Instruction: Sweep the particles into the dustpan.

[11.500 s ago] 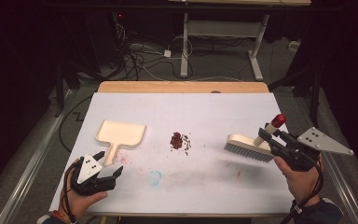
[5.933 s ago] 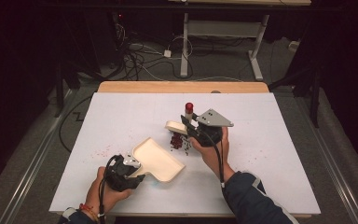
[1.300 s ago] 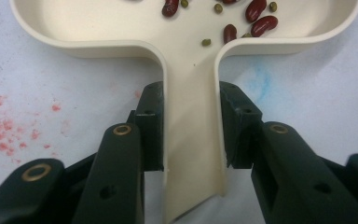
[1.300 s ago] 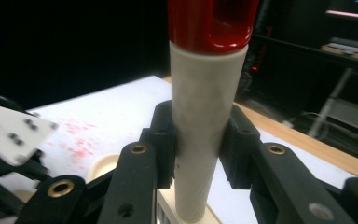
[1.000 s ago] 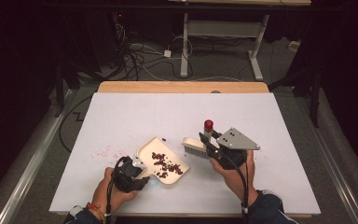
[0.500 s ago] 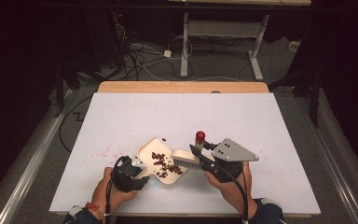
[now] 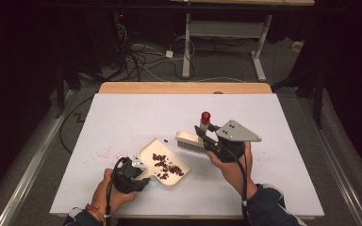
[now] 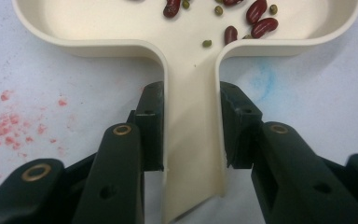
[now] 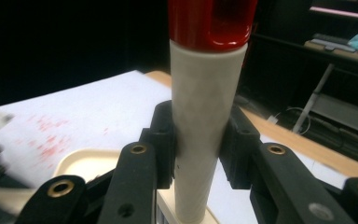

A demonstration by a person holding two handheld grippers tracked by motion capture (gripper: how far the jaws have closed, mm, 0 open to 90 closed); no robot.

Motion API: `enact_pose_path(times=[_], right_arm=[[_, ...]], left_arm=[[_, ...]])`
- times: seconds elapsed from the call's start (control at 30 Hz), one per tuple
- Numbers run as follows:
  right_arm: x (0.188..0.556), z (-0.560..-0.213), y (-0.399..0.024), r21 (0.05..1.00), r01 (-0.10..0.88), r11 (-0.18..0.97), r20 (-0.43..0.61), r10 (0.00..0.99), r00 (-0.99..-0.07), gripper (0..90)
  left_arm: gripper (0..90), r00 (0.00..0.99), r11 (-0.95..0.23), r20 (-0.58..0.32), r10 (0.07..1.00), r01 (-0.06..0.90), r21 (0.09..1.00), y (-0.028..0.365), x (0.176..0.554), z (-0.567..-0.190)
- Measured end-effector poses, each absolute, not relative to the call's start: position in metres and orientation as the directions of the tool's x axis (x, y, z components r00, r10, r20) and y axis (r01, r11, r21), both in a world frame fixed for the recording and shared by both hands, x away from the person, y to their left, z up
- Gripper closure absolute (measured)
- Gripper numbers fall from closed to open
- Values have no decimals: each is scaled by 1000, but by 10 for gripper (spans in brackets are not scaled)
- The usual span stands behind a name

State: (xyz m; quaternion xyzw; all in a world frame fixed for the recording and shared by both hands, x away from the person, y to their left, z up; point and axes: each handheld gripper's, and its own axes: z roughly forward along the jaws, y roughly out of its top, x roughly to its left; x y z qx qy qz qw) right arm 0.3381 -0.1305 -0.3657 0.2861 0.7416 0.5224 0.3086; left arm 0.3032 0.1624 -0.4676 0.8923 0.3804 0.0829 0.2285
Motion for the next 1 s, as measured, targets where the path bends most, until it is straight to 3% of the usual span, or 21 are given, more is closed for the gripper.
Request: enact_pose_path(times=[0.53, 0.87, 1.0], right_arm=[[404, -390, -83, 944, 127, 303, -155, 752, -641, 702], [382, -388, -75, 935, 124, 332, -139, 666, -733, 702], [368, -384, -80, 940, 162, 302, -68, 629, -774, 703]], left_arm=[[636, 679, -580, -49, 733, 661, 477, 175, 309, -466], [636, 659, -560, -50, 750, 674, 481, 179, 312, -466], [635, 651, -552, -54, 757, 682, 481, 180, 315, -466]])
